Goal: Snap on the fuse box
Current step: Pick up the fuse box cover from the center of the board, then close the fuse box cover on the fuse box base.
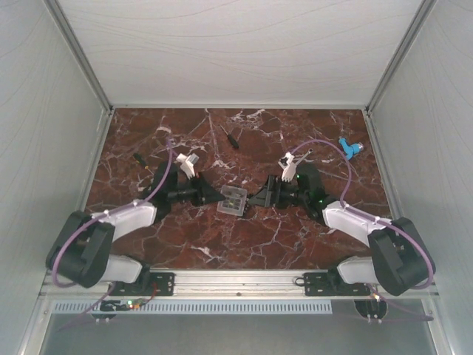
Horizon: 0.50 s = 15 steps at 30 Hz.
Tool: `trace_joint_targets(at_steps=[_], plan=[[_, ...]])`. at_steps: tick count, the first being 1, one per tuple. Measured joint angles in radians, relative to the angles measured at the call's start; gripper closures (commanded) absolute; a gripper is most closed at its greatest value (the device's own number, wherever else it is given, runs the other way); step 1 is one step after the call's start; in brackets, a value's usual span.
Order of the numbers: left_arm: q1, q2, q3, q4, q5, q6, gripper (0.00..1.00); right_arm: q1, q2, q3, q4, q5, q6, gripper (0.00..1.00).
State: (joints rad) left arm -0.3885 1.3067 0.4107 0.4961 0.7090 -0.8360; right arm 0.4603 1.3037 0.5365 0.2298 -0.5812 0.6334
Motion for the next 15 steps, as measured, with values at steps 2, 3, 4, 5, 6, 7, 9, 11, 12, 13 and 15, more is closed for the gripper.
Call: trace_joint_targets(at_steps=[2,3,4,5,6,7,9,11,12,13,15], plan=[[0.011,0.059,0.072,-0.056,0.004,0.048,1.0,-0.014,-0.004,-0.009,0.005,0.001,0.0,0.27],[0.014,0.09,0.108,-0.086,0.007,0.073,1.0,-0.02,-0.004,-0.014,0.006,0.001,0.0,0.27],[0.015,0.119,0.139,-0.111,0.011,0.096,1.0,-0.024,-0.004,-0.02,0.007,0.002,0.0,0.27],[0.015,0.144,0.166,-0.132,0.013,0.116,1.0,-0.026,-0.004,-0.026,0.007,0.003,0.0,0.27],[0.015,0.171,0.196,-0.156,0.018,0.138,1.0,-0.029,-0.004,-0.03,0.007,0.003,-0.001,0.27],[0.015,0.194,0.219,-0.174,0.021,0.156,1.0,-0.03,-0.003,-0.032,0.007,0.003,-0.002,0.27],[0.015,0.241,0.266,-0.21,0.033,0.192,1.0,-0.031,0.003,-0.032,0.01,0.003,-0.005,0.27],[0.015,0.287,0.304,-0.226,0.046,0.214,1.0,-0.031,0.01,-0.032,0.014,0.002,-0.01,0.27],[0.015,0.306,0.316,-0.231,0.053,0.222,1.0,-0.032,0.013,-0.032,0.014,0.002,-0.011,0.27],[0.015,0.325,0.329,-0.237,0.06,0.232,1.0,-0.032,0.016,-0.032,0.014,0.002,-0.013,0.27],[0.014,0.364,0.348,-0.246,0.071,0.246,1.0,-0.034,0.021,-0.032,0.016,0.002,-0.017,0.27]])
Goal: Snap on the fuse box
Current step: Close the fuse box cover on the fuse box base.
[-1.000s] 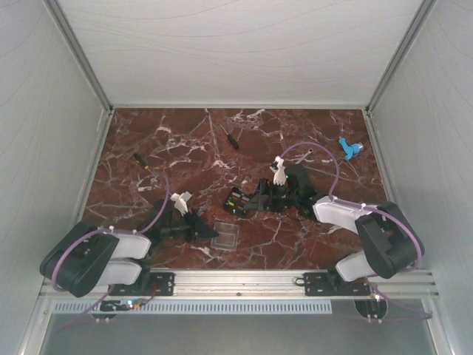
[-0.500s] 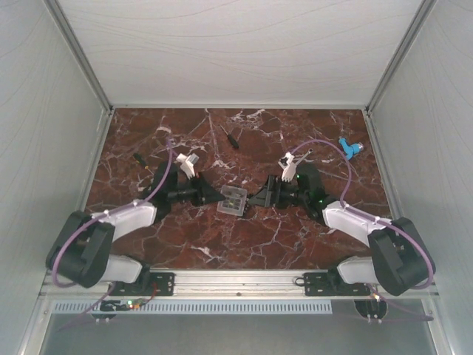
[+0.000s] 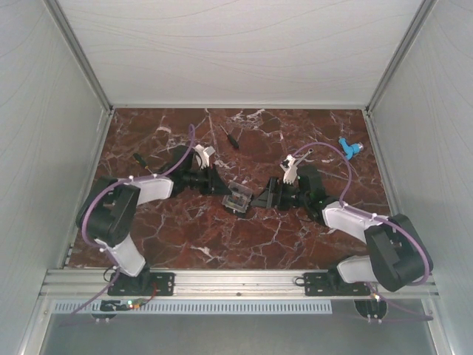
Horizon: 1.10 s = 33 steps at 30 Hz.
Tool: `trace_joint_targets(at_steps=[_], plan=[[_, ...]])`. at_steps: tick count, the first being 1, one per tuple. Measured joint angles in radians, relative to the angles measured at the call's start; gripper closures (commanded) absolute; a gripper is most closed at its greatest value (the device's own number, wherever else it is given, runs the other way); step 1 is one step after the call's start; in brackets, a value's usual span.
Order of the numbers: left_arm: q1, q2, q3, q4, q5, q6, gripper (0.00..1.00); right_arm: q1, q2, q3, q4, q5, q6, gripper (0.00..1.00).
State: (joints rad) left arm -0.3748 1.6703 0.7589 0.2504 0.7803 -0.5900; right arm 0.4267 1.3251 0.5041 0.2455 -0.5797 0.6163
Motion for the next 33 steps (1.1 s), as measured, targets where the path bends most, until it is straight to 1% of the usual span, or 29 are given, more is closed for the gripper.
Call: trace_joint_targets(at_steps=[6,15,25,33], plan=[[-0.017,0.082,0.034,-0.017,0.022,0.022,1.0,-0.007,0.016,0.0,0.008,-0.001,-0.004,0.27],[-0.024,0.116,0.046,-0.021,0.024,0.036,1.0,-0.008,0.053,0.0,0.025,-0.006,-0.005,0.27],[-0.011,0.107,0.037,0.049,0.07,-0.024,1.0,-0.008,0.062,0.0,0.03,-0.018,-0.005,0.26],[0.001,0.079,0.037,0.054,0.057,-0.043,1.0,-0.008,0.062,0.0,0.03,-0.019,-0.005,0.26]])
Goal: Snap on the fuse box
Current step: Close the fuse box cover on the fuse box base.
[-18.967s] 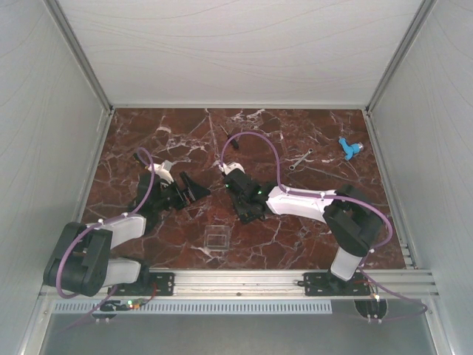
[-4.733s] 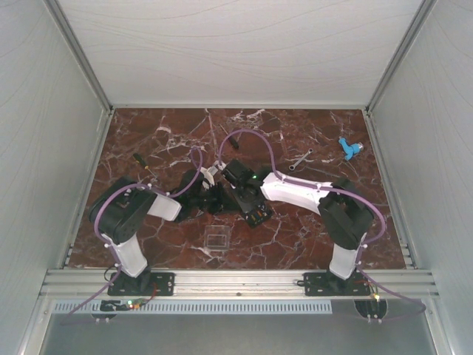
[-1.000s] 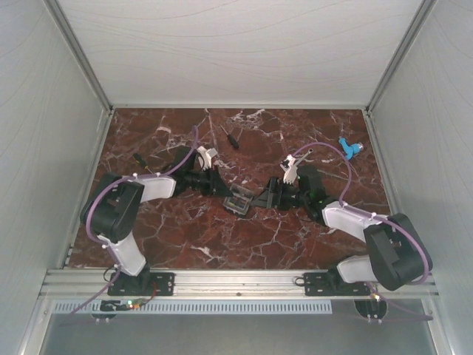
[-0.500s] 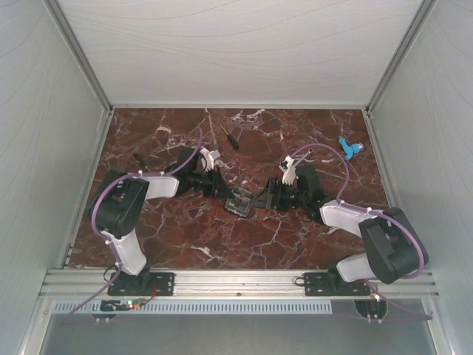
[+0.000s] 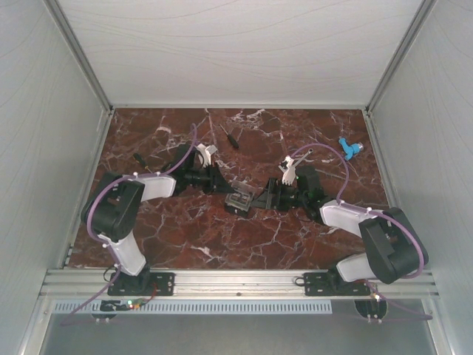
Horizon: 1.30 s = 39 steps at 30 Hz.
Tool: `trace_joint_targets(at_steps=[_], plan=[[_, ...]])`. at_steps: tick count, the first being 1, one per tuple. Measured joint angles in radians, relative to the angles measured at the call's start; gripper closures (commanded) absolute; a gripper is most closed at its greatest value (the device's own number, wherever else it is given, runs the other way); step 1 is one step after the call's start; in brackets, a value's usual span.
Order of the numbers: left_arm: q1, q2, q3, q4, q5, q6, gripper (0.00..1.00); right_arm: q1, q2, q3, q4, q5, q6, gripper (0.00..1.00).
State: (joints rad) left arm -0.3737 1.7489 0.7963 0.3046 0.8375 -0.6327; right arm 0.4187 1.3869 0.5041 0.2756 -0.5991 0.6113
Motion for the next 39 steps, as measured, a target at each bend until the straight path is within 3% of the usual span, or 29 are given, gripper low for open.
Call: trace_joint_targets(at_steps=[18,33,39], plan=[[-0.014,0.051,0.0,0.008,-0.035,-0.019,1.0,0.0,0.024,0.0,0.015,-0.005,0.0,0.26],[-0.016,0.032,0.001,-0.044,-0.079,0.002,0.49,0.0,0.045,0.003,0.01,0.006,-0.004,0.26],[-0.02,-0.017,0.005,-0.085,-0.121,0.024,0.36,0.0,0.045,0.039,-0.035,0.044,-0.029,0.26]])
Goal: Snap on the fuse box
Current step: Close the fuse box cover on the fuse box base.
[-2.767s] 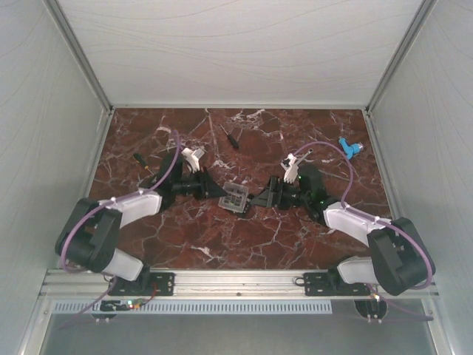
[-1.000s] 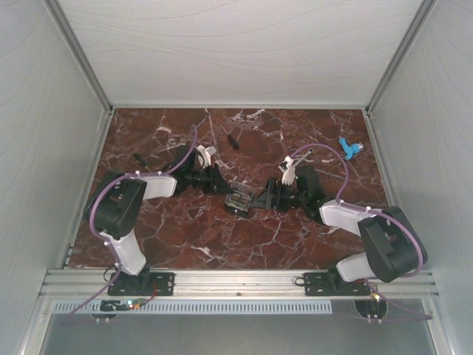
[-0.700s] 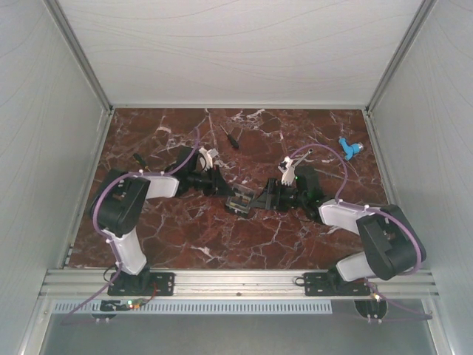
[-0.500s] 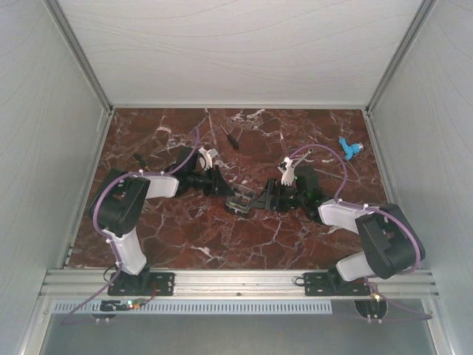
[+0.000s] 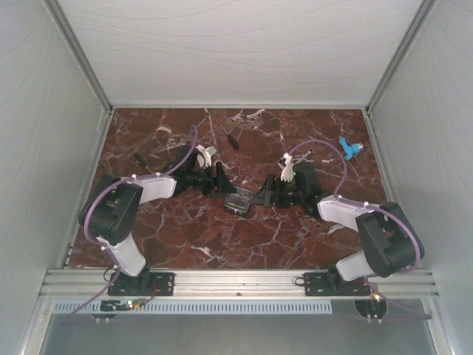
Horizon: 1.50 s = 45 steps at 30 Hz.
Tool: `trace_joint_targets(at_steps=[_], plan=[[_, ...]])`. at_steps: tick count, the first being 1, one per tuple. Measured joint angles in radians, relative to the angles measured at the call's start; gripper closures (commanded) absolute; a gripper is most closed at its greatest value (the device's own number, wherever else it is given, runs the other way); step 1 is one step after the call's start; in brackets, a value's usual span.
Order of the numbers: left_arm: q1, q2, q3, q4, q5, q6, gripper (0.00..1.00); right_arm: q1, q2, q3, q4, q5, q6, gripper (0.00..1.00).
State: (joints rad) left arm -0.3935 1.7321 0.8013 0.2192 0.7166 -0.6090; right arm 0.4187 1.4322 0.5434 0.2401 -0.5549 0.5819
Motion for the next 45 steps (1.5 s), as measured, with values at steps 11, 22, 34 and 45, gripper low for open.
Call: trace_joint_targets(at_steps=[11,22,34,45], plan=[[0.001,-0.199,-0.124,-0.004,-0.151,-0.033,0.35,0.0,0.14,0.22,-0.065,0.056,-0.073,0.26],[-0.019,-0.208,-0.322,0.162,-0.14,-0.184,0.36,0.021,0.406,0.439,-0.103,0.012,-0.159,0.3],[-0.02,-0.109,-0.322,0.265,-0.111,-0.221,0.38,0.079,0.365,0.32,-0.088,-0.092,-0.163,0.33],[-0.019,-0.101,-0.316,0.243,-0.119,-0.192,0.61,0.081,0.286,0.207,-0.048,-0.107,-0.103,0.36]])
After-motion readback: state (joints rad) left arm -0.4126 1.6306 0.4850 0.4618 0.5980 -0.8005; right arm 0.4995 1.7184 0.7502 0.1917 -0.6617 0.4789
